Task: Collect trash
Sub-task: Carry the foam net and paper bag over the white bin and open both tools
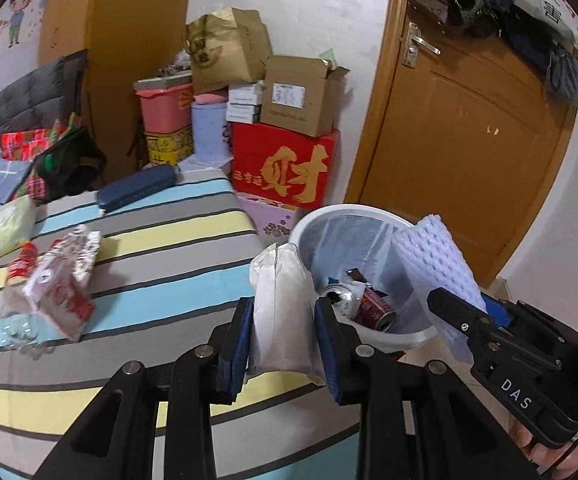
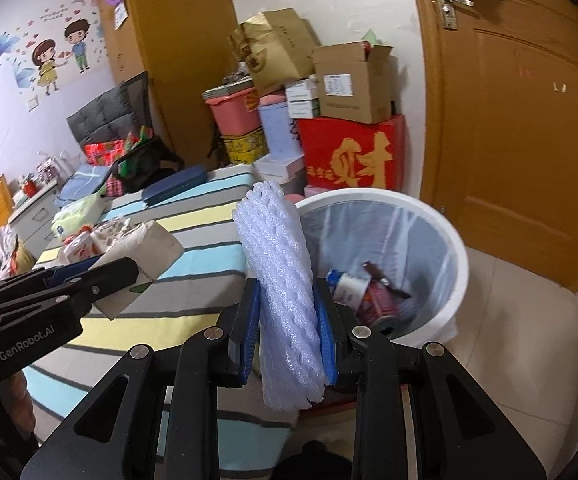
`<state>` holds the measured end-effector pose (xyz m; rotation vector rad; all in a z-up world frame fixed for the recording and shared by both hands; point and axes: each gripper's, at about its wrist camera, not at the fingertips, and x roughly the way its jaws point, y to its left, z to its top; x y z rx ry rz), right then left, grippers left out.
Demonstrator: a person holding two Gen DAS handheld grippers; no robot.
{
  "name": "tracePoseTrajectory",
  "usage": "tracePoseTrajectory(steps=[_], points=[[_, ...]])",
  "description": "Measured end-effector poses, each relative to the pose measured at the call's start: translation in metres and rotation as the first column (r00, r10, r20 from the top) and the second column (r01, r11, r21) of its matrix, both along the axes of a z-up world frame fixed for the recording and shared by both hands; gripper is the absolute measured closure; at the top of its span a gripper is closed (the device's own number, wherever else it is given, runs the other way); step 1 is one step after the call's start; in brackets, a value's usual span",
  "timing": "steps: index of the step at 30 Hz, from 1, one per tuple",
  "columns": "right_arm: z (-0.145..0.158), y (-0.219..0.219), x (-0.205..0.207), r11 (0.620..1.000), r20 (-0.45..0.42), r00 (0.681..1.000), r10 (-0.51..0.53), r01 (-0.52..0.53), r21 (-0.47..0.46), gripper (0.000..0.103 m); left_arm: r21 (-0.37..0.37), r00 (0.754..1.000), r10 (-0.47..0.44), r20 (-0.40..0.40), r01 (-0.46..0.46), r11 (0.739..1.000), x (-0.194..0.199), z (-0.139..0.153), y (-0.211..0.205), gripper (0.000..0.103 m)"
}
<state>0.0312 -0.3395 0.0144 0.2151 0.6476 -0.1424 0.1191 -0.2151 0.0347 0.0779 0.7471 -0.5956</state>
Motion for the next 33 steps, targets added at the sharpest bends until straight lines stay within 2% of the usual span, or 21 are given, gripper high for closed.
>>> tracePoseTrajectory(steps=[5, 14, 24, 25, 28, 31, 33], points=[[-0.001, -0.02, 0.006, 1.0, -0.011, 0.999, -0.031, 0.031, -0.003, 0.075, 0.008, 0.999, -0.036, 0.002, 0.036, 0.999, 0.007, -0.002, -0.028, 0.071], [-0.015, -0.046, 0.019, 0.997, -0.075, 0.994, -0.074, 0.073, -0.009, 0.075, 0.035, 0.995, -0.086, -0.049, 0.088, 0.996, 0.03, -0.02, -0.074, 0.071], [-0.026, -0.06, 0.029, 0.994, -0.129, 0.986, -0.107, 0.105, -0.024, 0.075, 0.049, 0.993, -0.092, -0.07, 0.096, 0.994, 0.047, -0.034, -0.1, 0.07], [-0.026, -0.061, 0.029, 0.993, -0.131, 0.985, -0.114, 0.111, -0.033, 0.075, 0.035, 0.992, -0.102, -0.081, 0.105, 0.994, 0.048, -0.034, -0.101, 0.069], [-0.026, -0.063, 0.031, 0.991, -0.137, 0.982, -0.13, 0.122, -0.063, 0.072, 0.018, 0.99, -0.11, -0.089, 0.112, 0.994, 0.05, -0.035, -0.101, 0.059], [-0.025, -0.065, 0.031, 0.99, -0.142, 0.981, -0.132, 0.122, -0.077, 0.063, -0.006, 0.989, -0.104, -0.1, 0.104, 0.995, 0.052, -0.035, -0.098, 0.056], [-0.023, -0.064, 0.029, 0.988, -0.132, 0.982, -0.138, 0.127, -0.086, 0.062, 0.002, 0.99, -0.098, -0.1, 0.099, 0.995, 0.053, -0.035, -0.097, 0.053]])
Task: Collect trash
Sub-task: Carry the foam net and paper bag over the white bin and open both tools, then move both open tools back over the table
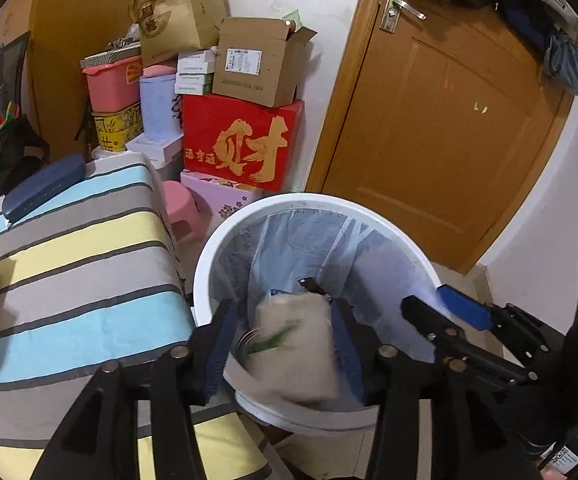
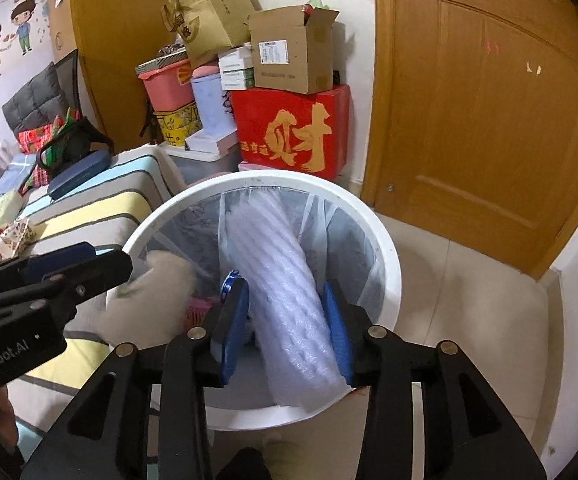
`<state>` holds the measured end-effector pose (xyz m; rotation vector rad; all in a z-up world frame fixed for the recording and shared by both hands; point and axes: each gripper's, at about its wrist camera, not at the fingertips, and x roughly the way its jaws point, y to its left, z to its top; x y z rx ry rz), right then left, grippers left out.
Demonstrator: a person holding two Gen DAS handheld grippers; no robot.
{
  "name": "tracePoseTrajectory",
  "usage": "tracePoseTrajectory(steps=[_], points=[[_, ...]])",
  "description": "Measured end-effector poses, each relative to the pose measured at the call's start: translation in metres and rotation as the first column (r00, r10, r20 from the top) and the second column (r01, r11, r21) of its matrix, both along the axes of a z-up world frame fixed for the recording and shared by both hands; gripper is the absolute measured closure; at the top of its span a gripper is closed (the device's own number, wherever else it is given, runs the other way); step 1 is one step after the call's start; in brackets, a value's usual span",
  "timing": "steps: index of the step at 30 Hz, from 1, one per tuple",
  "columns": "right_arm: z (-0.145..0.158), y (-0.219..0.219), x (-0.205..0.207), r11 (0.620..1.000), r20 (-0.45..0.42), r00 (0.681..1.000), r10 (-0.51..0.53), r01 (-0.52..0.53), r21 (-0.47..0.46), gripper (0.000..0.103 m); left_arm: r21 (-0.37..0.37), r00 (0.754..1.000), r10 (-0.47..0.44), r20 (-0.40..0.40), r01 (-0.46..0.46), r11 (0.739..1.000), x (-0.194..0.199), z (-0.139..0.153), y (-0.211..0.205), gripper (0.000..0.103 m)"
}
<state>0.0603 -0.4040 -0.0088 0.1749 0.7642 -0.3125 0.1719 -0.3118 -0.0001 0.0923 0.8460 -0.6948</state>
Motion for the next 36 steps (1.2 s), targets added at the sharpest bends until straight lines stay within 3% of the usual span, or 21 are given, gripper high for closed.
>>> tracePoseTrajectory(steps=[4, 7, 20, 36], points=[[0.003, 0.001, -0.001, 1.0, 0.012, 1.0, 0.0, 0.0, -0.004, 0.055, -0.009, 1.0, 0.006, 0.012, -0.006, 1.0, -0.003, 0.004, 0.004, 0.053], [0.006, 0.003, -0.002, 1.0, 0.02, 1.0, -0.001, 0.001, 0.001, 0.055, 0.012, 1.0, 0.019, 0.024, -0.02, 1.0, -0.005, 0.005, 0.008, 0.053], [0.014, 0.026, -0.009, 1.0, 0.058, 0.998, 0.029, -0.029, 0.002, 0.055, -0.023, 0.996, 0.075, 0.045, -0.074, 0.997, -0.022, 0.017, 0.046, 0.053], [0.025, 0.074, -0.012, 0.994, 0.106, 0.988, 0.114, -0.113, -0.014, 0.055, -0.073, 0.975, 0.21, 0.067, -0.205, 0.976, -0.044, 0.025, 0.129, 0.053]])
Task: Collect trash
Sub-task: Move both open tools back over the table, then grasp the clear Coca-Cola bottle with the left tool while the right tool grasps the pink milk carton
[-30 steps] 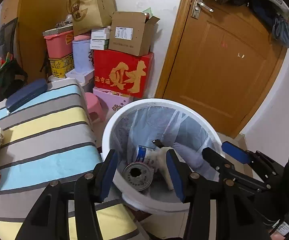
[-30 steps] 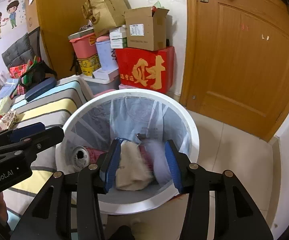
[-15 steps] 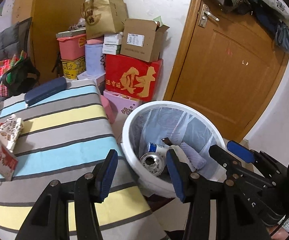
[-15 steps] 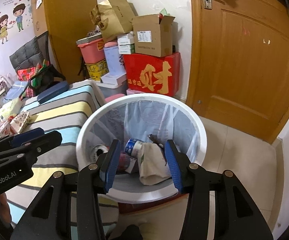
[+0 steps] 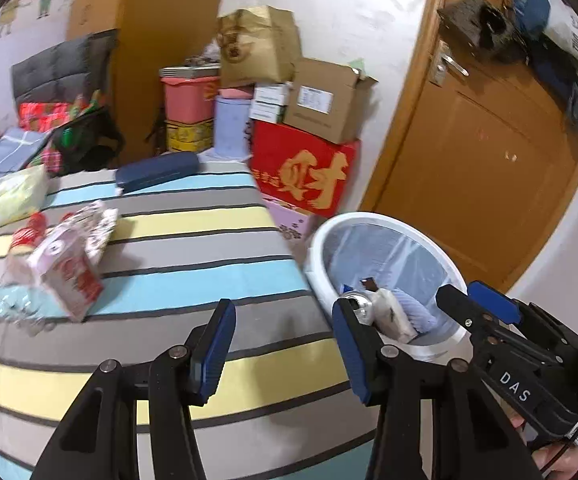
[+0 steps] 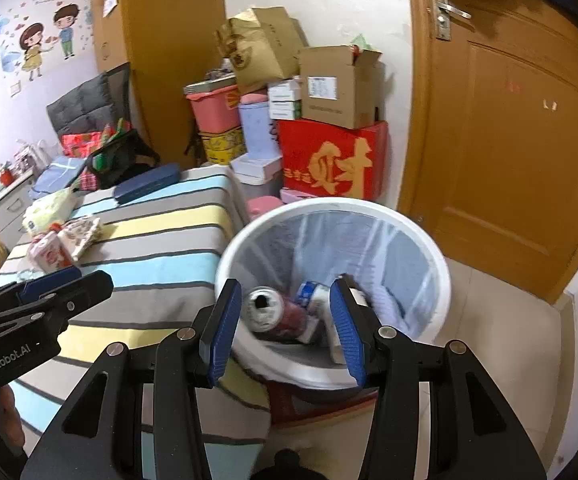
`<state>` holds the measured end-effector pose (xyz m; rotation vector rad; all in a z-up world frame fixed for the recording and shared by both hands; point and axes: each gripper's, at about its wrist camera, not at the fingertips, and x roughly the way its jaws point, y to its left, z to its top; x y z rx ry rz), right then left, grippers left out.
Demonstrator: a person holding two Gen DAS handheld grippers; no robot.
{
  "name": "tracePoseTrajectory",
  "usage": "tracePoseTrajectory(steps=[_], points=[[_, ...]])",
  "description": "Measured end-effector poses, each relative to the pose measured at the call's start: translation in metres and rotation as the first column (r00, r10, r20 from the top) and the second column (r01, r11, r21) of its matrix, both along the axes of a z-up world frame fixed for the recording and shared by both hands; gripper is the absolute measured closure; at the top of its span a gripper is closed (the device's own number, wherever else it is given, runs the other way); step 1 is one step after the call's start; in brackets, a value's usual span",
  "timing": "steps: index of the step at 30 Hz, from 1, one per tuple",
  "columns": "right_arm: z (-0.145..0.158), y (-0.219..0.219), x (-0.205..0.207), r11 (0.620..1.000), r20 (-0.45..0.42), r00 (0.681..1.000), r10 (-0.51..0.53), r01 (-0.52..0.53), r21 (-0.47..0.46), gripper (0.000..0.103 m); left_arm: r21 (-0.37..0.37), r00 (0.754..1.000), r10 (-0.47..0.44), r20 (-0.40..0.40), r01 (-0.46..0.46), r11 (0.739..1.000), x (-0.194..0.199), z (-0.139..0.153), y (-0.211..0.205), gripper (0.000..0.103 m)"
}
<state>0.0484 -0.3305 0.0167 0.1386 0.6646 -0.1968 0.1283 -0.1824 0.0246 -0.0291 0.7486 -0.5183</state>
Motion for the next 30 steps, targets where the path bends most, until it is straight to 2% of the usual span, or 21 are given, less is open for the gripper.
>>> tracePoseTrajectory(steps=[12, 26, 30], points=[[-0.001, 0.053, 0.013, 0.993, 0.008, 0.993, 0.116, -0.116, 0.001, 0.055, -0.023, 0.989, 0.147, 0.018, -0.147, 0.989, -0.007, 0.003, 0.087, 0.05], [-0.007, 0.101, 0.039, 0.968, -0.006, 0.968, 0.251, -0.25, 0.021, 0.055, -0.029, 0.941, 0.338, -0.004, -0.338, 0.941, 0.012, -0.002, 0.184, 0.046], [-0.011, 0.116, 0.047, 0.96, -0.013, 0.96, 0.278, -0.278, 0.028, 0.054, -0.009, 0.929, 0.37, -0.014, -0.37, 0.929, 0.021, -0.006, 0.203, 0.046]])
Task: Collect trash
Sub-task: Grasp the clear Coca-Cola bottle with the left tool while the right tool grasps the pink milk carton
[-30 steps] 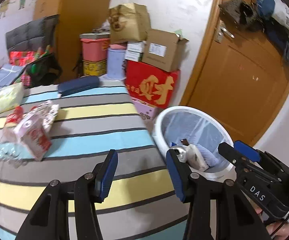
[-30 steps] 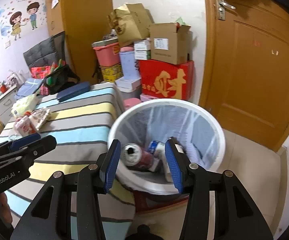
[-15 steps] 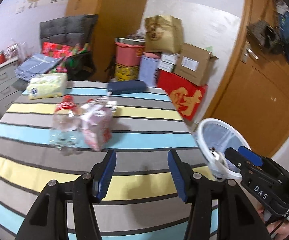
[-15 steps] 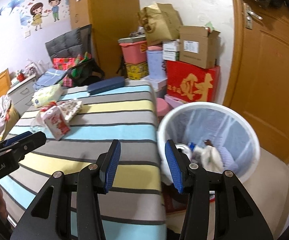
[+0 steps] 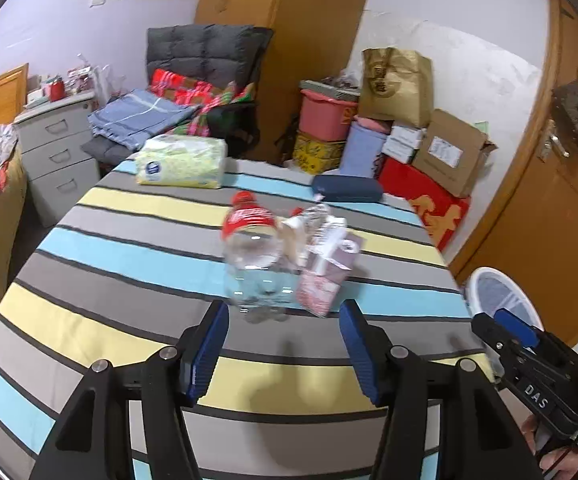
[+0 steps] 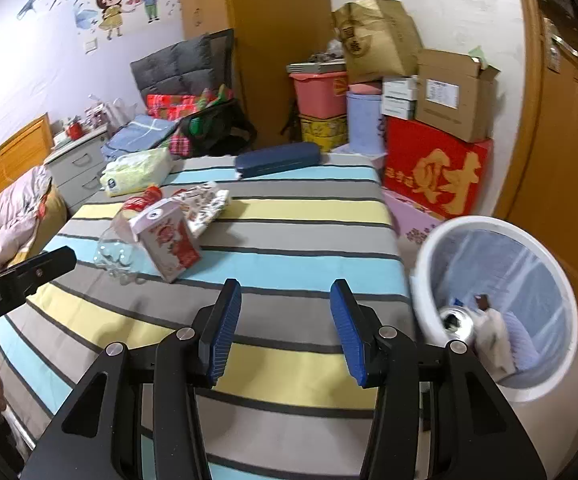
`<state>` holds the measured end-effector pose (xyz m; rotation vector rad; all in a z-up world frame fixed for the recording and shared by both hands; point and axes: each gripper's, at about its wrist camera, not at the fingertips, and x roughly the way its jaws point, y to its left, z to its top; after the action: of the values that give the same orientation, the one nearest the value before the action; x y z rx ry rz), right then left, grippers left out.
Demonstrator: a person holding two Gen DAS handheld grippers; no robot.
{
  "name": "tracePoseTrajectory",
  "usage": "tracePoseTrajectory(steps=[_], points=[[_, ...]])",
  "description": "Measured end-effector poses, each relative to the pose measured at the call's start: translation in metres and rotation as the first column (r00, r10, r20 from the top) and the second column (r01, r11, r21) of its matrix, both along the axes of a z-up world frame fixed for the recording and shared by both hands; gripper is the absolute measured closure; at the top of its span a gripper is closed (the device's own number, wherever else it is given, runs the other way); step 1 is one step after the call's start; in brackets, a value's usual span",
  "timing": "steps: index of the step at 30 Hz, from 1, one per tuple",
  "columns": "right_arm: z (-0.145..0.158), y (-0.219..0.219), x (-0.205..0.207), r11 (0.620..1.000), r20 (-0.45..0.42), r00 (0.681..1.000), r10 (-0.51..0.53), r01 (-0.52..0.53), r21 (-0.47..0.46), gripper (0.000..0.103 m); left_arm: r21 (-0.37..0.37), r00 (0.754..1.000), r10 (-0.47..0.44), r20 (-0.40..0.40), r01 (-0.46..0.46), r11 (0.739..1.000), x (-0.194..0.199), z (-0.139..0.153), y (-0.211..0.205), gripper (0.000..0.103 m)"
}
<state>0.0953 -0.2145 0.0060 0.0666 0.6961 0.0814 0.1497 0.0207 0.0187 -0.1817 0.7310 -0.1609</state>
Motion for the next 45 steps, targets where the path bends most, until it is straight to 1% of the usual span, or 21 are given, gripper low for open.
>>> tracePoseTrajectory(steps=[3, 6, 8, 10, 14, 17, 20, 21, 23, 24, 25, 27, 28, 30, 31, 33, 34, 36, 39, 42, 45], points=[[-0.004, 0.01, 0.006, 0.999, -0.01, 1.0, 0.029, -0.029, 0.029, 0.052, -0.006, 1.0, 0.005, -0.002, -0.005, 1.0, 0.01, -0.002, 0.009, 0.044], [-0.01, 0.022, 0.012, 0.998, -0.026, 0.998, 0.053, -0.052, 0.036, 0.051, -0.036, 1.0, -0.002, -0.024, 0.001, 0.999, 0.027, -0.008, 0.018, 0.041], [-0.013, 0.028, 0.017, 0.997, -0.041, 0.997, 0.068, -0.066, 0.041, 0.051, -0.03, 0.999, 0.005, -0.046, -0.006, 1.0, 0.037, -0.011, 0.021, 0.04], [-0.013, 0.033, 0.02, 0.995, -0.047, 0.995, 0.085, -0.082, 0.048, 0.051, -0.024, 0.999, -0.007, -0.041, 0.006, 1.0, 0.046, -0.012, 0.023, 0.039], [-0.014, 0.042, 0.026, 0.993, -0.047, 0.993, 0.108, -0.105, 0.056, 0.051, -0.01, 0.998, -0.023, -0.059, 0.022, 1.0, 0.071, -0.015, 0.022, 0.038], [-0.014, 0.047, 0.029, 0.988, -0.04, 0.991, 0.131, -0.127, 0.087, 0.051, -0.045, 0.995, -0.046, -0.09, 0.042, 0.998, 0.092, -0.022, 0.023, 0.038], [-0.017, 0.053, 0.032, 0.986, -0.041, 0.989, 0.14, -0.135, 0.096, 0.05, -0.013, 0.992, -0.061, -0.108, 0.06, 0.998, 0.106, -0.027, 0.02, 0.038], [-0.018, 0.056, 0.033, 0.986, -0.046, 0.989, 0.143, -0.138, 0.096, 0.048, -0.01, 0.992, -0.062, -0.111, 0.061, 0.998, 0.11, -0.029, 0.02, 0.038], [-0.019, 0.06, 0.035, 0.986, -0.045, 0.988, 0.145, -0.14, 0.095, 0.048, -0.009, 0.991, -0.08, -0.108, 0.08, 0.997, 0.115, -0.029, 0.019, 0.038], [-0.019, 0.062, 0.037, 0.986, -0.048, 0.989, 0.143, -0.138, 0.095, 0.047, -0.011, 0.988, -0.085, -0.126, 0.084, 0.996, 0.122, -0.033, 0.02, 0.038], [-0.019, 0.063, 0.038, 0.986, -0.052, 0.988, 0.142, -0.137, 0.096, 0.047, -0.016, 0.987, -0.085, -0.14, 0.083, 0.996, 0.125, -0.035, 0.021, 0.038], [-0.02, 0.067, 0.04, 0.984, -0.053, 0.988, 0.148, -0.142, 0.103, 0.047, -0.057, 0.983, -0.101, -0.157, 0.093, 0.994, 0.132, -0.04, 0.023, 0.038], [-0.02, 0.068, 0.041, 0.984, -0.055, 0.987, 0.151, -0.145, 0.102, 0.047, -0.058, 0.982, -0.106, -0.159, 0.098, 0.993, 0.134, -0.041, 0.023, 0.038], [-0.02, 0.071, 0.042, 0.985, -0.055, 0.987, 0.152, -0.146, 0.095, 0.047, -0.033, 0.982, -0.098, -0.159, 0.094, 0.995, 0.136, -0.044, 0.022, 0.038], [-0.021, 0.072, 0.043, 0.985, -0.057, 0.987, 0.151, -0.146, 0.091, 0.047, -0.034, 0.981, -0.09, -0.171, 0.085, 0.996, 0.138, -0.046, 0.024, 0.038], [-0.021, 0.074, 0.046, 0.986, -0.065, 0.987, 0.145, -0.139, 0.089, 0.047, -0.073, 0.975, -0.083, -0.207, 0.069, 0.995, 0.143, -0.055, 0.031, 0.038], [-0.022, 0.076, 0.047, 0.986, -0.068, 0.987, 0.145, -0.139, 0.09, 0.047, -0.064, 0.975, -0.077, -0.209, 0.065, 0.996, 0.143, -0.058, 0.034, 0.039], [-0.023, 0.081, 0.049, 0.985, -0.072, 0.985, 0.154, -0.148, 0.088, 0.047, -0.057, 0.979, -0.072, -0.191, 0.062, 0.996, 0.14, -0.06, 0.038, 0.041], [-0.025, 0.089, 0.053, 0.986, -0.082, 0.985, 0.153, -0.147, 0.077, 0.047, -0.095, 0.979, -0.067, -0.191, 0.049, 0.994, 0.137, -0.061, 0.048, 0.041], [-0.025, 0.094, 0.057, 0.988, -0.086, 0.986, 0.14, -0.134, 0.081, 0.047, -0.093, 0.981, -0.058, -0.188, 0.041, 0.995, 0.131, -0.06, 0.055, 0.041], [-0.027, 0.1, 0.063, 0.991, -0.092, 0.989, 0.117, -0.11, 0.074, 0.047, -0.111, 0.982, -0.042, -0.184, 0.022, 0.994, 0.12, -0.061, 0.065, 0.041]])
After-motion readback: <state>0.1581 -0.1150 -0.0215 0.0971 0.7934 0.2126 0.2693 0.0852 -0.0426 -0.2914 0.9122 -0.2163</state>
